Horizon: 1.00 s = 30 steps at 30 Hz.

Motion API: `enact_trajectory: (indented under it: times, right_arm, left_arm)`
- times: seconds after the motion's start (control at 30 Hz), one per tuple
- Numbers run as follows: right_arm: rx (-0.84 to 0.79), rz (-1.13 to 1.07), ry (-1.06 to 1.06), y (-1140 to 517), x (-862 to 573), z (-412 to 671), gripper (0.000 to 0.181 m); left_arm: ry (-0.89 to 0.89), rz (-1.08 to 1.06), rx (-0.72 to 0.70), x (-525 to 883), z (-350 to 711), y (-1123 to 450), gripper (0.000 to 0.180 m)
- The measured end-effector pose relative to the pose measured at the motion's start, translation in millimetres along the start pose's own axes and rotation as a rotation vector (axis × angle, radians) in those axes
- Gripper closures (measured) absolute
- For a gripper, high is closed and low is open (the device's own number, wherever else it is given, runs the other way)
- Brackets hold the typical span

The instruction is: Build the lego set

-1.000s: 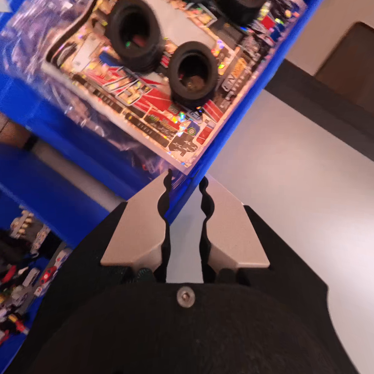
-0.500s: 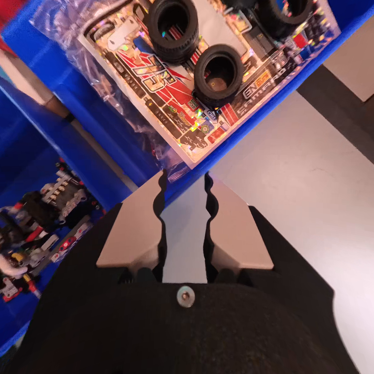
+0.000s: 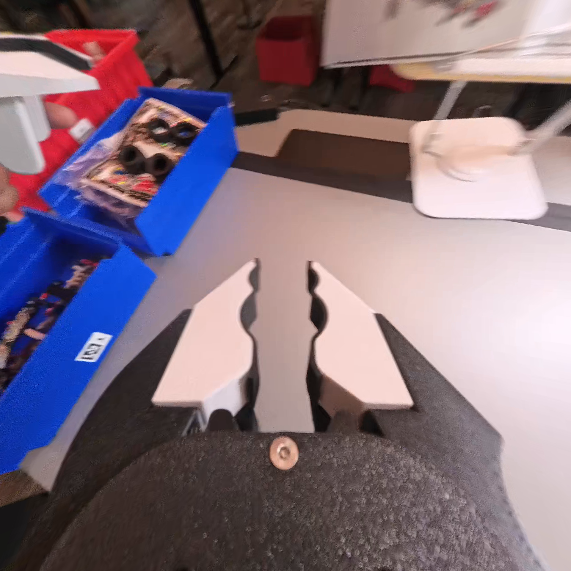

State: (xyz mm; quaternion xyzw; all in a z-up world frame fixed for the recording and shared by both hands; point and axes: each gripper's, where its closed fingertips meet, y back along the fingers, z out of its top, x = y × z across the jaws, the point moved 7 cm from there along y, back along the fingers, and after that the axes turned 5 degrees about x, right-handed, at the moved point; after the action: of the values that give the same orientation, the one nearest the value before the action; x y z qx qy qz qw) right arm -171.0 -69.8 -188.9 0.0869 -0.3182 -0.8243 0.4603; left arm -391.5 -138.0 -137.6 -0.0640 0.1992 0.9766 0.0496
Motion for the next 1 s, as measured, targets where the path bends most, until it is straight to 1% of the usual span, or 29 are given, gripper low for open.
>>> enact_trajectory:
  times: [0.03, 0.07, 0.13, 0.2, 0.27, 0.37, 0.47, 0.5, 0.53, 0.63, 0.73, 0.8, 0.9, 0.93, 1.0]
  right_arm:
    - [-0.029, -0.050, -0.013, 19, -21, -5, 0.173]
    - [-0.060, -0.096, -0.017, 38, -44, -9, 0.181]
    - [-0.102, -0.200, -0.026, 73, -96, -19, 0.181]
    - [-0.110, -0.280, -0.051, 104, -156, -33, 0.181]
    - [-0.116, -0.345, -0.082, 129, -224, -51, 0.181]
    - [-0.109, -0.364, -0.174, 149, -331, -86, 0.159]
    - [-0.020, -0.344, -0.253, 159, -424, -116, 0.137]
    - [-0.006, -0.339, -0.285, 163, -449, -123, 0.132]
    - [-0.010, -0.331, -0.324, 167, -471, -127, 0.129]
    - [0.025, -0.330, -0.421, 166, -524, -148, 0.115]
    - [0.069, -0.313, -0.576, 144, -557, -169, 0.102]
    - [0.089, -0.306, -0.658, 122, -568, -174, 0.103]
    - [0.096, -0.332, -0.747, 90, -579, -174, 0.118]
    - [0.085, -0.337, -0.773, 82, -581, -172, 0.125]
    - [0.076, -0.377, -0.783, 73, -589, -164, 0.136]
  left_arm:
    - [-0.007, -0.004, -0.032, -14, 5, -4, 0.132]
    - [-0.014, -0.010, -0.064, -29, 10, -9, 0.134]
    - [-0.019, -0.014, -0.101, -57, 15, -18, 0.149]
    - [-0.028, -0.010, -0.105, -85, 17, -28, 0.180]
    - [-0.021, 0.004, -0.090, -114, 18, -39, 0.180]
    - [0.003, 0.106, -0.069, -157, 18, -54, 0.180]
    - [0.145, 0.210, -0.046, -209, 22, -72, 0.180]
    - [0.195, 0.203, -0.056, -230, 26, -80, 0.179]
    - [0.222, 0.180, -0.062, -251, 31, -90, 0.175]
    - [0.185, 0.136, -0.048, -302, 42, -121, 0.161]
    - [0.200, 0.064, -0.029, -342, 53, -152, 0.155]
    - [0.193, 0.031, -0.008, -362, 59, -169, 0.154]
    - [0.170, 0.014, 0.012, -382, 66, -185, 0.154]
    - [0.165, 0.015, 0.020, -385, 67, -188, 0.154]
    - [0.153, 0.029, 0.037, -388, 67, -191, 0.154]
